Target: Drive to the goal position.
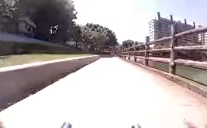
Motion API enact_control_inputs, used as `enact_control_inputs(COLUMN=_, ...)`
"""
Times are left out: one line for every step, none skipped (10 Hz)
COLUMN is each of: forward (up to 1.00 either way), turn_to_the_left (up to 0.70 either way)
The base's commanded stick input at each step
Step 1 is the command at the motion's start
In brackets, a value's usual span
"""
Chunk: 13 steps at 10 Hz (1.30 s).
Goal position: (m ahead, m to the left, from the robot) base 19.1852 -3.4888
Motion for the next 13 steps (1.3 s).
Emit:
enact_control_inputs(forward=0.7, turn_to_the_left=0.0)
enact_control_inputs(forward=0.7, turn_to_the_left=0.0)
enact_control_inputs(forward=0.7, turn_to_the_left=0.0)
enact_control_inputs(forward=0.7, turn_to_the_left=0.0)
enact_control_inputs(forward=0.7, turn_to_the_left=0.0)
enact_control_inputs(forward=0.7, turn_to_the_left=0.0)
enact_control_inputs(forward=0.7, turn_to_the_left=0.0)
enact_control_inputs(forward=0.7, turn_to_the_left=0.0)
enact_control_inputs(forward=0.7, turn_to_the_left=0.0)
enact_control_inputs(forward=0.7, turn_to_the_left=0.0)
enact_control_inputs(forward=0.7, turn_to_the_left=0.0)
enact_control_inputs(forward=0.7, turn_to_the_left=0.0)
enact_control_inputs(forward=0.7, turn_to_the_left=0.0)
